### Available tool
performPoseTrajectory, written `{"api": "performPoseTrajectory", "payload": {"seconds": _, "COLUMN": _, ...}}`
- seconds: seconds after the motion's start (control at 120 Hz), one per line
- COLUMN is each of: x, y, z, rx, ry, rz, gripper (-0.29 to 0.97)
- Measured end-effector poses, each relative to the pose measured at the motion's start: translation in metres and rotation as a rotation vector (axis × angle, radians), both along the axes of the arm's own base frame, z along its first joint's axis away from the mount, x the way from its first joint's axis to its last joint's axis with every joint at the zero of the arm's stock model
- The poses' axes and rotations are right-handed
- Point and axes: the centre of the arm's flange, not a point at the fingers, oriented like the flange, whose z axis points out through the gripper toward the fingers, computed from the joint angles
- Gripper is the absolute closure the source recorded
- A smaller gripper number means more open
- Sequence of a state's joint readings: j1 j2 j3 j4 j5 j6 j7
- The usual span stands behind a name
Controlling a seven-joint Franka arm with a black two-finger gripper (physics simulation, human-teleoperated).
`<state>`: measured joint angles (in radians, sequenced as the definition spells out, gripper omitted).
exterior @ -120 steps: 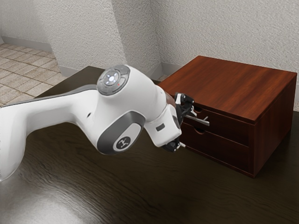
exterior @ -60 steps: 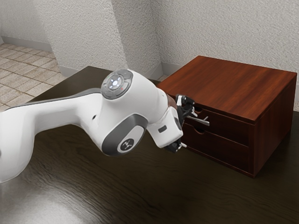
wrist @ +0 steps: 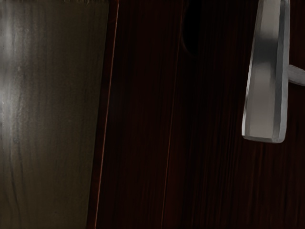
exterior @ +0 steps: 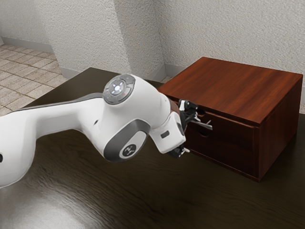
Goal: Pull the drawer handle with one arm to open the drawer
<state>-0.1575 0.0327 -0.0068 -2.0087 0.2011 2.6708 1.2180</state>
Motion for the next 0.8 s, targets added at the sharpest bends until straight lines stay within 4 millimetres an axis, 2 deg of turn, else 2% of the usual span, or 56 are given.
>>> {"api": "performPoseTrajectory", "payload": {"seconds": 0.15, "x": -0.013, "y": 0.001, "z": 0.0, "rx": 0.001, "ry": 0.006, "rz": -0.002, "gripper": 0.01}}
{"api": "performPoseTrajectory", "payload": {"seconds": 0.45, "x": -0.057, "y": 0.005, "z": 0.004, "rx": 0.003, "ry": 0.015, "rz": -0.009, "gripper": 0.04}}
{"api": "performPoseTrajectory", "payload": {"seconds": 0.525, "x": -0.066, "y": 0.019, "z": 0.004, "rx": 0.001, "ry": 0.017, "rz": 0.015, "gripper": 0.03}}
{"api": "performPoseTrajectory", "payload": {"seconds": 0.6, "x": -0.075, "y": 0.024, "z": 0.003, "rx": 0.001, "ry": 0.024, "rz": 0.022, "gripper": 0.02}}
{"api": "performPoseTrajectory", "payload": {"seconds": 0.717, "x": -0.084, "y": 0.023, "z": -0.006, "rx": 0.0, "ry": 0.045, "rz": 0.021, "gripper": -0.01}}
{"api": "performPoseTrajectory", "payload": {"seconds": 0.8, "x": -0.093, "y": 0.018, "z": -0.001, "rx": 0.0, "ry": 0.044, "rz": 0.01, "gripper": 0.0}}
